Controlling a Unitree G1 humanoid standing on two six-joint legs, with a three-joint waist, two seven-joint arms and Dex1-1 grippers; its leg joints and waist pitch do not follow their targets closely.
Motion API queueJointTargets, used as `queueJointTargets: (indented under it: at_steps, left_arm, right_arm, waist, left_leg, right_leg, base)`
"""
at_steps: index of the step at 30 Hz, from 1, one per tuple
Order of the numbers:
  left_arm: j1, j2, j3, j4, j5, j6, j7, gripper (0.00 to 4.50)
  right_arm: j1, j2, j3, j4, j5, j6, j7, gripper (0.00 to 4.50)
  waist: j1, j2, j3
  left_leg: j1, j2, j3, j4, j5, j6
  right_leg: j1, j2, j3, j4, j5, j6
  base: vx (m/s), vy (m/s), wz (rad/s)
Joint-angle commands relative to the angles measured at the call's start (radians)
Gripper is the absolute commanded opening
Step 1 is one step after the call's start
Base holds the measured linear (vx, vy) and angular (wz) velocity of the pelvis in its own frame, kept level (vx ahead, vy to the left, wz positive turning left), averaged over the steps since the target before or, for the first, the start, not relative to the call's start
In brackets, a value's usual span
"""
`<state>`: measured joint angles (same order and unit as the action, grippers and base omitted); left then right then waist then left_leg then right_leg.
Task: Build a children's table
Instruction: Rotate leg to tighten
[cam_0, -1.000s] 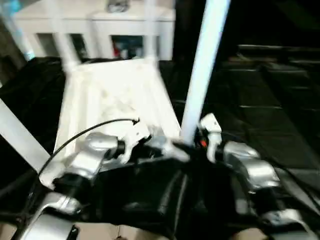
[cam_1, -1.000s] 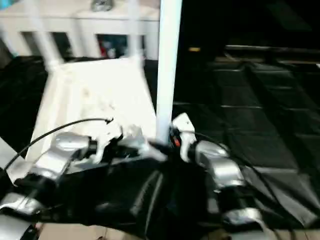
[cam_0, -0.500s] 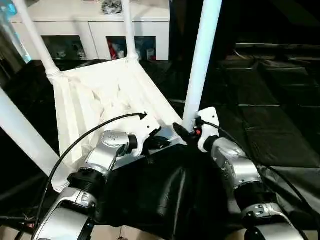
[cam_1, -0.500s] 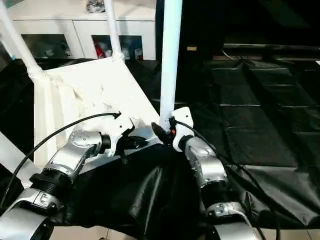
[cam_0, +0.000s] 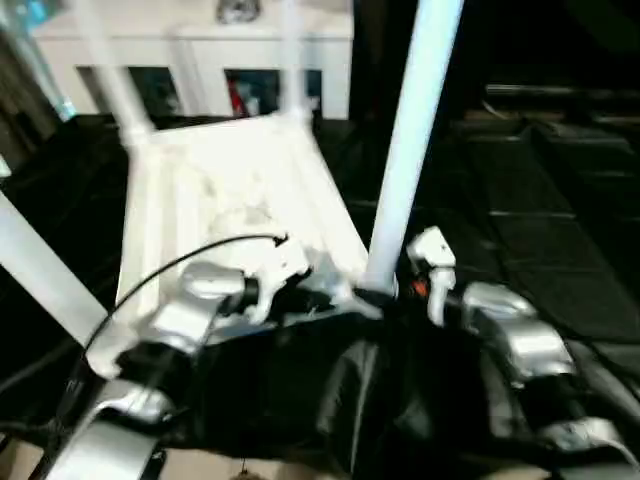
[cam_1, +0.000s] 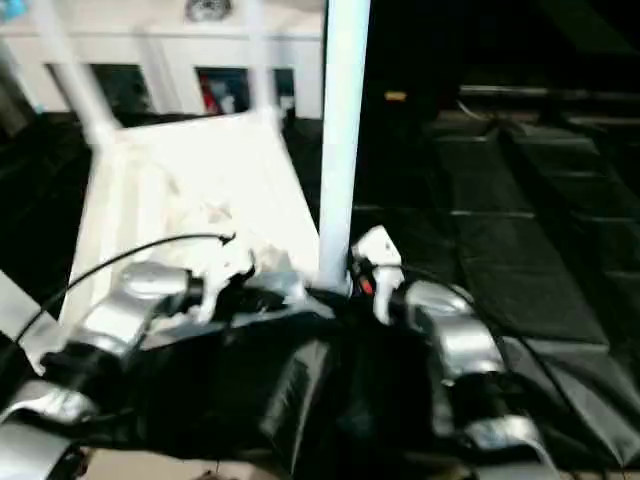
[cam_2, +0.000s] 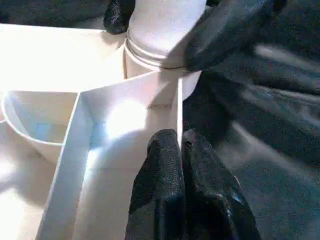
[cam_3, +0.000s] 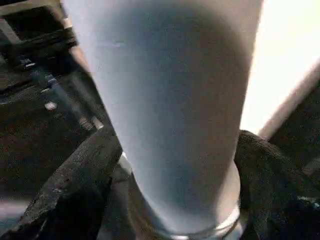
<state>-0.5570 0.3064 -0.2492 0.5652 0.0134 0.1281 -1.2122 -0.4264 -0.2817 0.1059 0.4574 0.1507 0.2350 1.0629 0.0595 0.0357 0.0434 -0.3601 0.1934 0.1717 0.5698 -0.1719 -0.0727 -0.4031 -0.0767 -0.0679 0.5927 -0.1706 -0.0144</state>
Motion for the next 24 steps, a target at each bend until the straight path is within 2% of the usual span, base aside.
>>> queueJointTargets:
  at_steps: [1,3,5,8,10,16,19,20,21,22,23,24]
  left_arm:
    - [-0.01,-0.011,-0.026,-0.055,-0.026,-0.013,-0.032,0.0]
    - [-0.002,0.006,-0.03,-0.068,-0.032,-0.001,-0.06,0.0]
    - [0.006,0.019,-0.032,-0.081,-0.039,0.007,-0.083,0.0]
    - [0.014,0.029,-0.035,-0.095,-0.046,0.015,-0.104,0.0]
    - [0.013,0.027,-0.034,-0.097,-0.047,0.015,-0.103,0.0]
    - [0.009,0.006,-0.02,-0.102,-0.056,0.022,-0.062,0.0]
    - [-0.017,-0.033,0.007,-0.065,-0.042,0.016,0.036,0.0]
    - [-0.026,-0.044,0.013,-0.053,-0.037,0.012,0.062,0.0]
    - [-0.051,-0.078,0.026,-0.02,-0.026,-0.001,0.132,0.0]
    - [-0.051,-0.078,0.026,-0.02,-0.026,-0.001,0.132,0.0]
    - [-0.069,-0.104,0.033,0.003,-0.016,-0.005,0.185,0.0]
    - [-0.069,-0.104,0.033,0.003,-0.016,-0.005,0.185,0.0]
  right_arm:
    - [0.018,0.021,0.099,-0.03,0.016,0.028,0.103,3.62]
    - [0.02,0.01,0.107,-0.034,0.015,0.033,0.117,3.62]
    - [0.019,0.007,0.11,-0.039,0.014,0.041,0.126,3.3]
    - [0.019,0.005,0.115,-0.049,0.016,0.059,0.136,3.17]
    - [0.017,0.007,0.118,-0.052,0.018,0.063,0.137,2.92]
    - [0.016,0.027,0.11,-0.045,0.016,0.056,0.106,2.63]
    - [0.004,0.068,0.083,0.007,-0.019,0.026,-0.018,2.61]
    - [-0.002,0.079,0.075,0.026,-0.032,0.018,-0.057,2.59]
    - [-0.035,0.118,0.045,0.114,-0.079,0.009,-0.229,2.59]
    - [-0.035,0.118,0.045,0.114,-0.079,0.009,-0.229,2.58]
    - [-0.059,0.148,0.018,0.177,-0.099,0.015,-0.352,2.57]
    - [-0.059,0.148,0.018,0.177,-0.099,0.015,-0.352,2.57]
  waist:
    - [0.002,-0.008,-0.056]
    - [0.002,-0.008,-0.056]
    - [0.002,-0.01,-0.057]
    - [0.003,-0.01,-0.058]
    - [0.003,-0.013,-0.058]
    - [0.005,-0.013,-0.057]
    - [0.001,-0.013,-0.056]
    - [-0.002,-0.011,-0.054]
    - [-0.004,-0.01,-0.052]
    - [-0.009,-0.01,-0.05]
    - [-0.017,-0.011,-0.048]
    - [-0.019,-0.01,-0.049]
  left_leg:
    - [0.004,0.035,-0.002,-0.061,-0.26,0.066]
    - [0.004,0.035,-0.003,-0.063,-0.261,0.057]
    - [0.002,0.035,-0.003,-0.062,-0.255,0.057]
    - [0.002,0.035,-0.002,-0.061,-0.231,0.059]
    - [0.002,0.035,-0.002,-0.061,-0.231,0.06]
    - [0.002,0.033,-0.002,-0.06,-0.232,0.055]
    - [0.003,0.032,-0.003,-0.061,-0.244,0.045]
    - [0.003,0.029,-0.004,-0.062,-0.256,0.037]
    - [0.005,0.028,-0.005,-0.063,-0.276,0.032]
    - [0.005,0.028,-0.005,-0.063,-0.287,0.024]
    - [0.008,0.023,-0.009,-0.065,-0.316,0.005]
    - [0.01,0.024,-0.012,-0.066,-0.321,-0.002]
  right_leg:
    - [0.051,-0.059,0.041,-0.079,-0.302,-0.208]
    - [0.05,-0.06,0.041,-0.078,-0.31,-0.203]
    - [0.051,-0.06,0.042,-0.076,-0.302,-0.203]
    - [0.051,-0.059,0.042,-0.073,-0.267,-0.212]
    - [0.051,-0.059,0.041,-0.073,-0.262,-0.213]
    - [0.05,-0.061,0.042,-0.076,-0.29,-0.202]
    - [0.047,-0.062,0.042,-0.078,-0.306,-0.198]
    - [0.048,-0.063,0.041,-0.082,-0.339,-0.191]
    - [0.047,-0.061,0.04,-0.086,-0.381,-0.176]
    - [0.041,-0.062,0.04,-0.089,-0.403,-0.173]
    - [0.043,-0.061,0.037,-0.093,-0.458,-0.155]
    - [0.044,-0.062,0.036,-0.094,-0.474,-0.147]
  base:
    - [0.0,0.0,0.0]
    - [0.0,0.0,0.0]
    - [0.0,0.0,0.0]
    - [0.0,0.0,0.0]
    - [0.0,0.0,0.0]
    - [0.0,0.0,0.0]
    - [0.0,0.0,0.0]
    - [0.0,0.0,0.0]
    - [0.0,0.0,0.0]
    - [0.0,0.0,0.0]
    - [0.0,0.0,0.0]
    - [0.0,0.0,0.0]
